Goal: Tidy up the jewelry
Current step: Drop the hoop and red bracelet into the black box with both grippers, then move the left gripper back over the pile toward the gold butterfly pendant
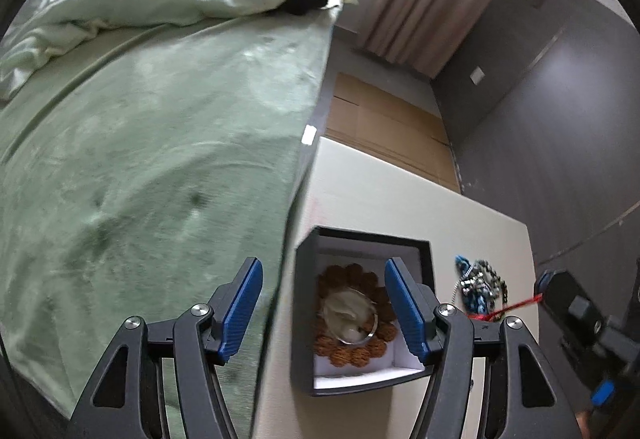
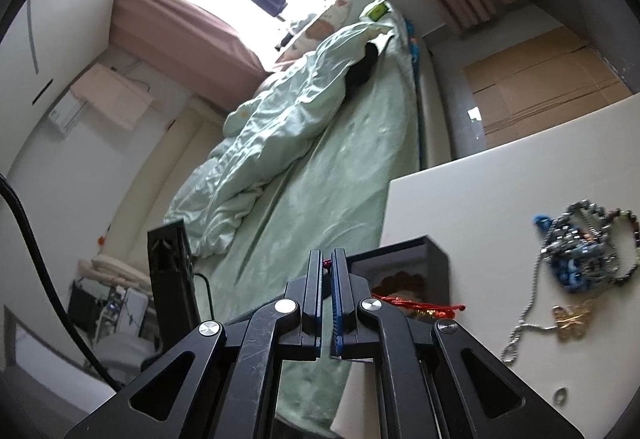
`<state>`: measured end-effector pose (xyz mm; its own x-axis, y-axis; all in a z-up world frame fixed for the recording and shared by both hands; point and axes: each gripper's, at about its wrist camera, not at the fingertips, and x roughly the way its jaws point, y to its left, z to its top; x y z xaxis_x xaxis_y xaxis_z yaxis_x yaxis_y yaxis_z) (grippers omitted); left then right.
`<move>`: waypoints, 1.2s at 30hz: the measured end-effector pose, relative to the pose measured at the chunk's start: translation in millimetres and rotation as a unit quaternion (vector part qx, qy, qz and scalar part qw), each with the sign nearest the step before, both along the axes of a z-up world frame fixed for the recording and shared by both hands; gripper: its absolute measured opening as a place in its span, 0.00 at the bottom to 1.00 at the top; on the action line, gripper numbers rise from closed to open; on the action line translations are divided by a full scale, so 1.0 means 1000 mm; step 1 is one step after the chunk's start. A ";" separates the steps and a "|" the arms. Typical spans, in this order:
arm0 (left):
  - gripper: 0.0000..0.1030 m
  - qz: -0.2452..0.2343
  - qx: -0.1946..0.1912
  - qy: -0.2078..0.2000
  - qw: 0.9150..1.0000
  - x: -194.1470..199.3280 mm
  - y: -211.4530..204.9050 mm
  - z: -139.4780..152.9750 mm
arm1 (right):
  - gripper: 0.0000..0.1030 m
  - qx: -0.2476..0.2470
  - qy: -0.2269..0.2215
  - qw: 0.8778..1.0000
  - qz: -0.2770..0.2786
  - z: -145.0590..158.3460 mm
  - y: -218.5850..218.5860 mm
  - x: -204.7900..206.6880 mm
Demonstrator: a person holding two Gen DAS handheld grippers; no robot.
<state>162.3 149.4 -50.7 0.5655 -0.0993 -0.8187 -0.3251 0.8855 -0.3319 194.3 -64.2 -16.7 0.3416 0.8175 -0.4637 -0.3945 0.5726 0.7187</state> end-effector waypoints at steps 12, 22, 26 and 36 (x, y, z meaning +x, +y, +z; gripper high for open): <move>0.79 -0.012 0.014 -0.019 1.000 -0.002 -0.010 0.008 | 0.68 -0.052 -0.008 0.998 -0.030 0.000 -0.019 0.003; 0.79 -0.065 0.034 -0.025 0.997 0.006 -0.055 0.011 | 0.69 -0.085 0.004 0.992 -0.089 -0.001 -0.089 0.017; 0.79 -0.090 0.043 -0.028 0.995 0.010 -0.079 0.013 | 0.69 -0.097 0.011 0.990 -0.099 -0.005 -0.108 0.017; 0.79 -0.159 0.051 -0.028 0.986 0.017 -0.143 0.008 | 0.68 -0.111 0.050 0.982 -0.141 -0.020 -0.153 0.022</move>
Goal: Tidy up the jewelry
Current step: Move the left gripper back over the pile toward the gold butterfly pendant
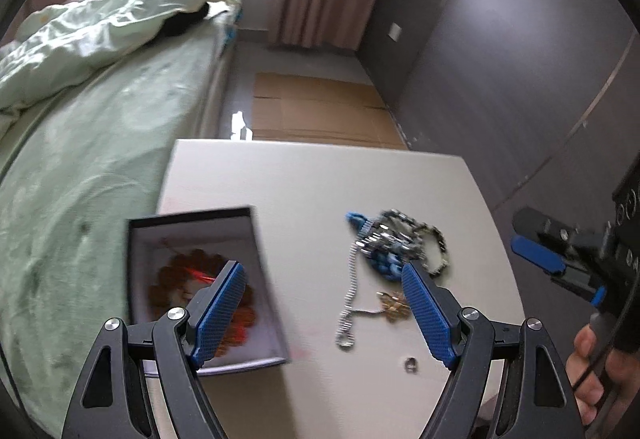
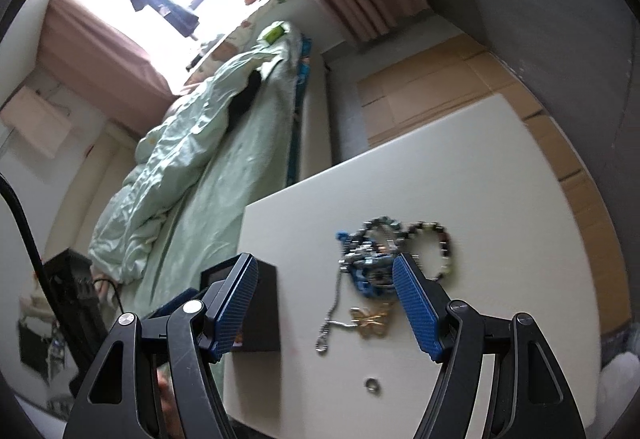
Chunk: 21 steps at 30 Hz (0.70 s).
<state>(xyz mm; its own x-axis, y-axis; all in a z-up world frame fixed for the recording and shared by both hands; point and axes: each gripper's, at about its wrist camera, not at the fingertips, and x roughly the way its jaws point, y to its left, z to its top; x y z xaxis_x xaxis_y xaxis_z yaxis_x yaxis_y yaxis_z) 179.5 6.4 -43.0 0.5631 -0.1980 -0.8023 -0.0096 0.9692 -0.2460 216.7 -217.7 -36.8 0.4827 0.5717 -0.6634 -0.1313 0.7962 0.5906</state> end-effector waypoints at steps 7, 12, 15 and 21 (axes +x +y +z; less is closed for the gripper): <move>0.75 -0.021 -0.011 0.040 0.999 0.005 -0.038 -0.019 | 0.68 0.016 0.017 0.999 -0.039 -0.004 -0.031 0.005; 0.69 -0.029 -0.026 0.076 0.996 0.010 -0.056 -0.035 | 0.68 0.033 0.014 0.998 -0.046 -0.002 -0.042 0.005; 0.66 -0.031 -0.043 0.097 0.994 0.013 -0.063 -0.044 | 0.68 0.040 0.018 0.998 -0.052 -0.003 -0.050 0.006; 0.60 -0.030 -0.053 0.122 0.991 0.019 -0.077 -0.062 | 0.68 0.057 0.023 0.996 -0.071 -0.005 -0.071 0.006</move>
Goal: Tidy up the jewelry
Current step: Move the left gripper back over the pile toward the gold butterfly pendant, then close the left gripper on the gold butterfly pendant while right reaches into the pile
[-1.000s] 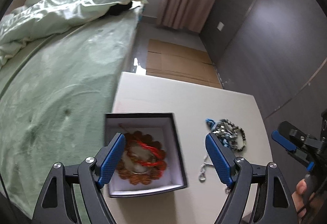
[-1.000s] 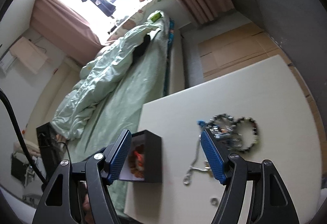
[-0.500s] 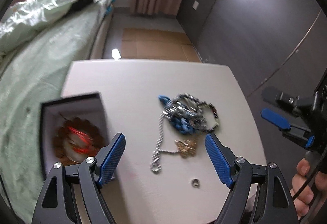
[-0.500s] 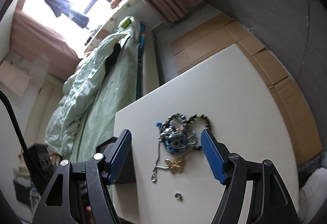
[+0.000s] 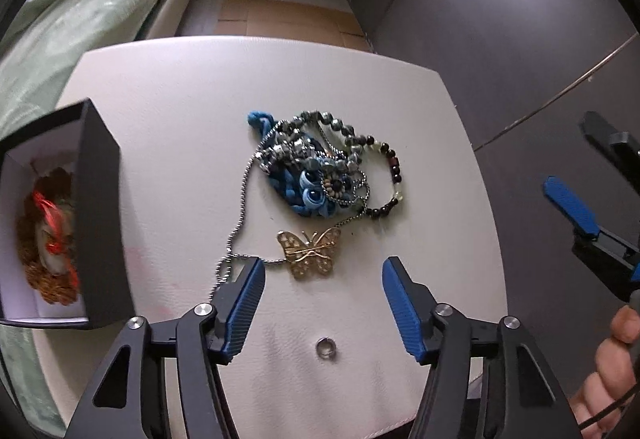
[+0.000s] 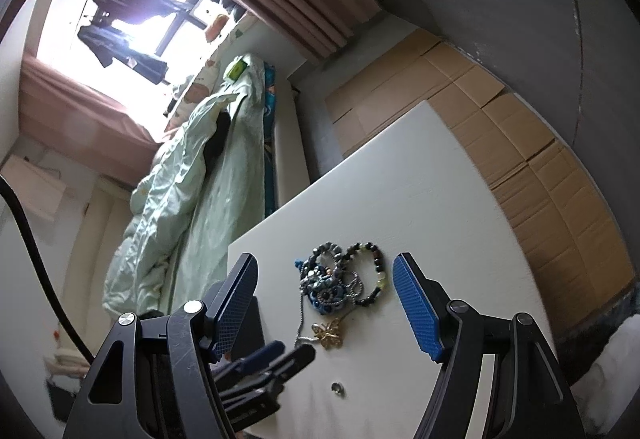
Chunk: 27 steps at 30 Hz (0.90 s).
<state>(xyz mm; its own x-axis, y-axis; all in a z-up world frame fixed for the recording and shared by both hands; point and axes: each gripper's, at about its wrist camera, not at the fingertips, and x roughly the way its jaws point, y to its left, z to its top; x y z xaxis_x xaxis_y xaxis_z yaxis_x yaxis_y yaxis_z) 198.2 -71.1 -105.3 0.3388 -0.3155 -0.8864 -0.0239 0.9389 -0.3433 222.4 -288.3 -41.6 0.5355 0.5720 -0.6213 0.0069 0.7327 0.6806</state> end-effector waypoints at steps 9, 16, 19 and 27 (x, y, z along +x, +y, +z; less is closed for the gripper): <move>0.60 -0.004 0.034 0.004 0.999 0.007 -0.016 -0.014 | 0.69 0.022 0.005 1.000 -0.016 -0.003 -0.018 -0.001; 0.60 -0.026 0.061 -0.006 0.998 0.011 -0.033 -0.019 | 0.69 0.028 0.006 0.999 -0.020 -0.004 -0.025 -0.001; 0.60 -0.040 0.091 -0.013 0.995 0.012 -0.043 -0.019 | 0.69 0.032 0.007 0.999 -0.023 -0.004 -0.027 -0.002; 0.59 -0.065 0.165 -0.032 0.984 0.011 -0.056 -0.022 | 0.69 0.030 0.009 0.999 -0.024 -0.005 -0.028 0.000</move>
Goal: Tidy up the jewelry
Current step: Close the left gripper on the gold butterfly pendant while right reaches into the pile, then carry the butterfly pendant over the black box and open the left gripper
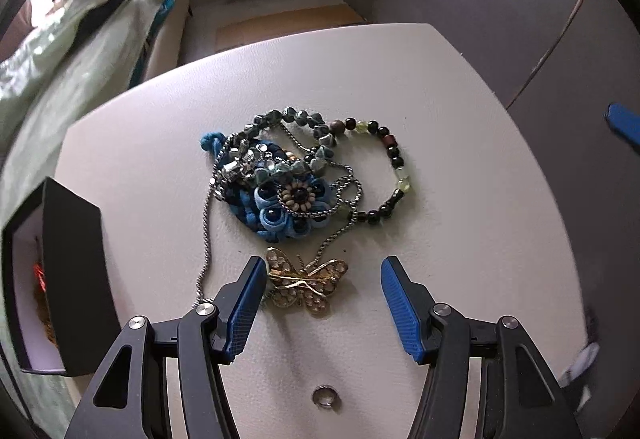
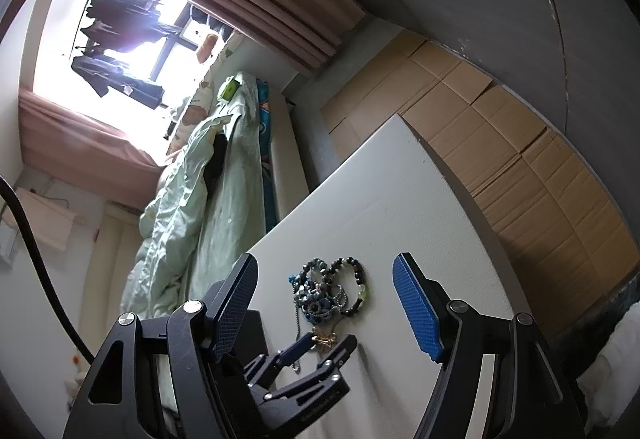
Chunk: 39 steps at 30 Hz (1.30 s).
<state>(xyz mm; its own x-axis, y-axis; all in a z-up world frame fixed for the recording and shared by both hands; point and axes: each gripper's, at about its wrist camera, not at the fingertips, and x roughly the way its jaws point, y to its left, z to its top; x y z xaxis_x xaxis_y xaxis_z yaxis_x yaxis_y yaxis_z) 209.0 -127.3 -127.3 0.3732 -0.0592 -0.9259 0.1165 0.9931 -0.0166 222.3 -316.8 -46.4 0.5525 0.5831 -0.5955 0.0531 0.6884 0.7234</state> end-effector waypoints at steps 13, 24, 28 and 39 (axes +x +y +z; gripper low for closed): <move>0.41 -0.002 -0.027 -0.010 1.000 0.008 0.018 0.003 | 0.68 -0.041 0.017 0.998 0.038 -0.011 0.021 0.005; 0.41 0.039 -0.082 -0.040 0.995 0.009 0.061 0.032 | 0.46 -0.138 0.023 0.987 0.084 -0.024 0.063 0.016; 0.41 0.053 -0.095 -0.054 0.993 0.007 0.077 0.042 | 0.39 -0.172 0.028 0.980 0.096 -0.032 0.075 0.021; 0.41 0.093 -0.133 -0.090 0.983 -0.001 0.124 0.067 | 0.37 -0.168 0.031 0.979 0.115 -0.047 0.096 0.032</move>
